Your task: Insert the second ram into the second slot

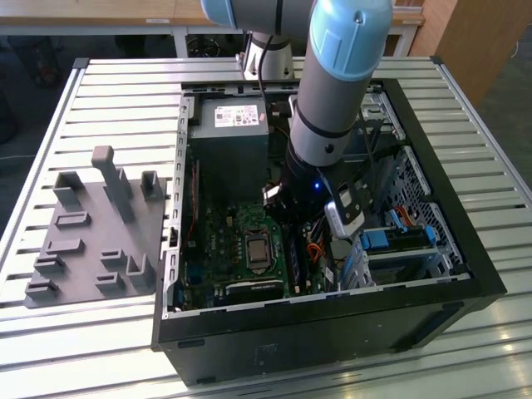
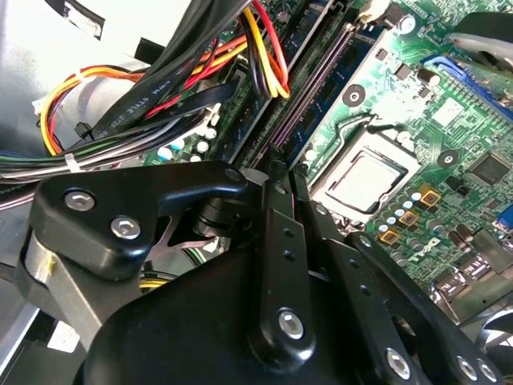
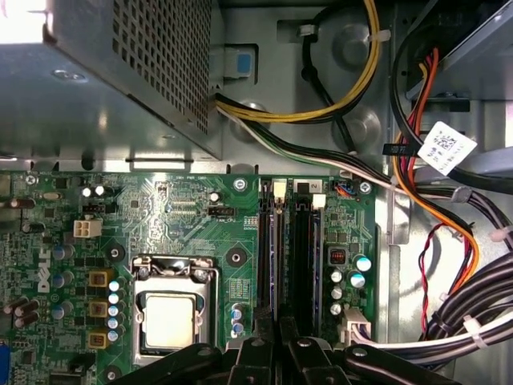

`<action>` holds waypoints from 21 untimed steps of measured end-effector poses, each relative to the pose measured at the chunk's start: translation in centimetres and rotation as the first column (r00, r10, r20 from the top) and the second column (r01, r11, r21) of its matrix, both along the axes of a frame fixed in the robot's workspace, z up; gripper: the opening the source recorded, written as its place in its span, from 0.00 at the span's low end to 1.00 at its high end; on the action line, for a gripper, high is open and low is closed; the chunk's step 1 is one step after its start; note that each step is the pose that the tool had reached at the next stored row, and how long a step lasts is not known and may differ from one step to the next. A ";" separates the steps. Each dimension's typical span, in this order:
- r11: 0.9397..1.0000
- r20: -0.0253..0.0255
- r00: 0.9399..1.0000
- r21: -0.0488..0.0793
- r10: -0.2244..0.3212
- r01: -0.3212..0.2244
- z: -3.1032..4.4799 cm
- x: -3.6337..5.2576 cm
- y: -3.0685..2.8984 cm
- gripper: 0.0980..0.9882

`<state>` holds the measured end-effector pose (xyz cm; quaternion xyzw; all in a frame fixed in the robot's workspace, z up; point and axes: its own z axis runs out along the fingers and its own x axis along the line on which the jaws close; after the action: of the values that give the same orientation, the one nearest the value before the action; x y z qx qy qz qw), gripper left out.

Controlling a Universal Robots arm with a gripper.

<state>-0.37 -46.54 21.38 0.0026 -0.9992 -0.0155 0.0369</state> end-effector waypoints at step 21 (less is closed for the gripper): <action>1.000 -0.001 1.000 0.000 -0.011 0.011 -0.19 0.14 0.00 0.04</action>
<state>-0.22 -46.53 21.19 -0.0031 -0.9992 -0.0157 0.0372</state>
